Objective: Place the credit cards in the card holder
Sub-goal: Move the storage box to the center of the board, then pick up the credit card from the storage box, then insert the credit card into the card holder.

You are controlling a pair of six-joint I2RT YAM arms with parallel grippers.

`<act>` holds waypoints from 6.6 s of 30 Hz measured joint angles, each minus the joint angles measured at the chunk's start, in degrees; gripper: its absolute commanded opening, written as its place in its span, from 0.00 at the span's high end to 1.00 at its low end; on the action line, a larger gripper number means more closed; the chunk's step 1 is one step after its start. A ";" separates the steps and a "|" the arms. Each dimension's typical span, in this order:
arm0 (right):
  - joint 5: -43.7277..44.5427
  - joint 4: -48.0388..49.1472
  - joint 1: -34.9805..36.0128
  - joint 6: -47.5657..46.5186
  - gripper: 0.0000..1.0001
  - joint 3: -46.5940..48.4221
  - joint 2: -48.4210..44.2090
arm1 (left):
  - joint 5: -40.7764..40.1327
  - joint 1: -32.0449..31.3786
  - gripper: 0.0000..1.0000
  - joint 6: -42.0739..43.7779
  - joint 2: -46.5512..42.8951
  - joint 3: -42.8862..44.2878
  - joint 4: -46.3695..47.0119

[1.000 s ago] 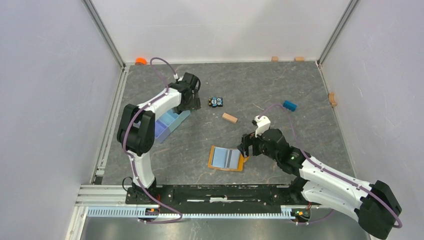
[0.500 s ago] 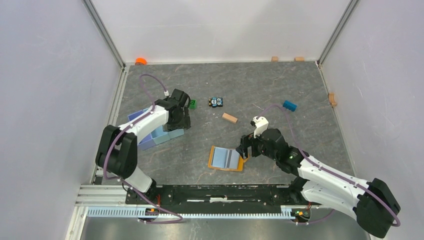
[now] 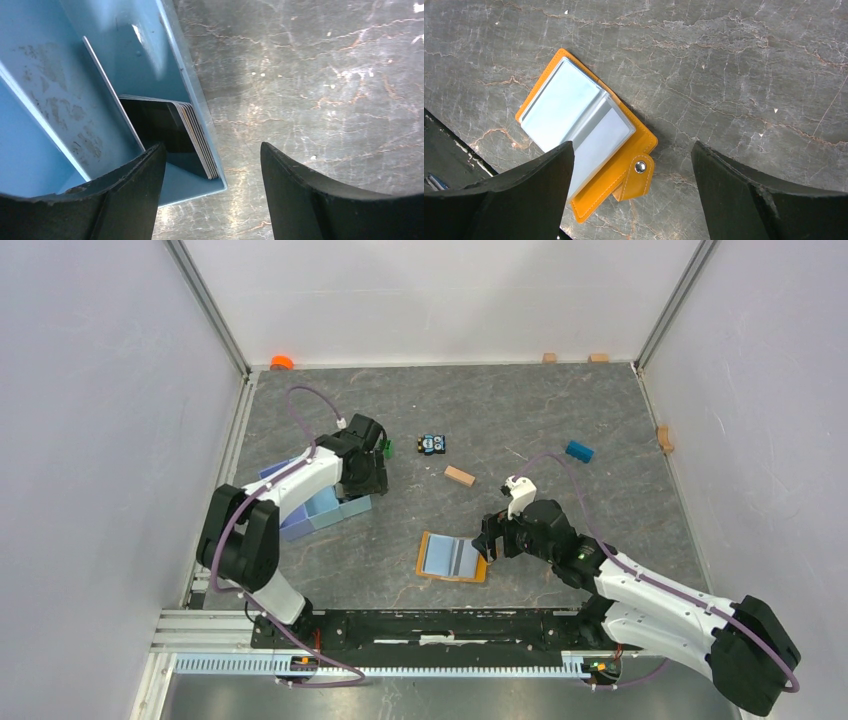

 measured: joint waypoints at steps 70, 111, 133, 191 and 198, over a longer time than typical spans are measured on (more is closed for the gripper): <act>-41.57 1.70 -6.29 -4.70 0.36 20.06 6.47 | 57.55 -6.47 0.98 11.76 -28.17 -6.47 4.52; -20.83 14.64 -5.42 30.42 1.00 -4.90 15.30 | 28.41 -15.85 0.32 -4.26 -12.02 -24.52 25.64; -20.72 28.48 -5.42 36.06 1.00 -9.29 21.14 | 27.32 -16.68 0.62 -3.23 -4.00 -21.35 28.37; 2.51 12.41 1.18 30.45 0.56 -5.64 11.04 | 26.82 -17.90 0.98 -5.97 -3.10 -23.08 32.92; 2.54 5.92 5.09 28.85 0.59 -3.37 9.66 | 26.82 -17.92 0.98 -6.51 -3.13 -23.15 32.96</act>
